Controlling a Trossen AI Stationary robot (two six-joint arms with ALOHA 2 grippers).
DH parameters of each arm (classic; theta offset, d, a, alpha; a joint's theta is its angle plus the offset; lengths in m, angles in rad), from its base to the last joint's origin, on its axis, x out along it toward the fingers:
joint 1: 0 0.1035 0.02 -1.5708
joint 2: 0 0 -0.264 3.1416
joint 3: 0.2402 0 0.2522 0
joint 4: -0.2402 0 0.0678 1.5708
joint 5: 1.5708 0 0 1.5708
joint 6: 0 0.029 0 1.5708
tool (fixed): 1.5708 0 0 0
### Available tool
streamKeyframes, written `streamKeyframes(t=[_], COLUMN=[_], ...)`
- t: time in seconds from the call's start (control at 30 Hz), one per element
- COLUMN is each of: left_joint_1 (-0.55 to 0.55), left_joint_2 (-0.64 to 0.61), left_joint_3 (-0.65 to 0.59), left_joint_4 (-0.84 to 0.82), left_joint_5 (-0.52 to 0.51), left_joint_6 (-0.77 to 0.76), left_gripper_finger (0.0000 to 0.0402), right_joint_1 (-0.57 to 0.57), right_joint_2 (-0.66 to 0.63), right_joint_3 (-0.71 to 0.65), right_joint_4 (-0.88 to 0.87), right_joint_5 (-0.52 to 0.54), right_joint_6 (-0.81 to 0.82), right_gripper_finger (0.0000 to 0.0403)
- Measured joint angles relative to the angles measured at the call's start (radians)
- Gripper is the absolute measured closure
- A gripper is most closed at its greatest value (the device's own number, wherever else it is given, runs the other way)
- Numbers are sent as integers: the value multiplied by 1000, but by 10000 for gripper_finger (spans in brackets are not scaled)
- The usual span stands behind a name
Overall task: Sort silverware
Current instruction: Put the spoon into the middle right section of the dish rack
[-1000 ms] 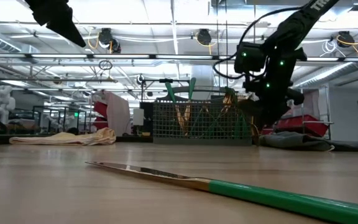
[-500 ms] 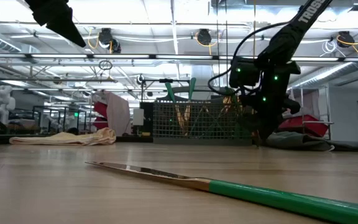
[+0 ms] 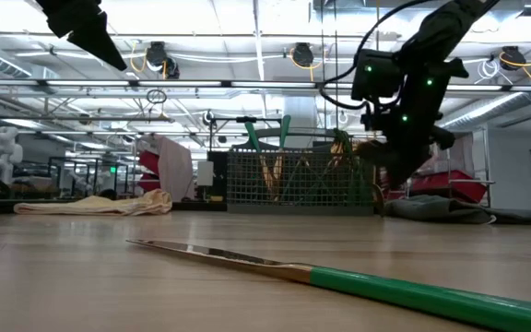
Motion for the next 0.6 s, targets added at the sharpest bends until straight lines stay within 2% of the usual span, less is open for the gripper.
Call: streamKeyframes(t=[0.33, 0.43, 0.6], left_joint_1=[0, 0, 0], left_joint_2=[0, 0, 0], left_joint_3=[0, 0, 0], left_joint_4=[3, 4, 15], left_joint_5=[3, 3, 3], left_joint_6=[-1, -2, -1], left_gripper_finger=[393, 393, 393], right_joint_1=[-8, -22, -31], right_joint_2=[7, 23, 81], right_joint_3=[0, 0, 0], right_joint_4=[129, 127, 135], right_joint_5=[73, 87, 84], right_joint_6=[-5, -5, -6], right_gripper_finger=[220, 198, 196])
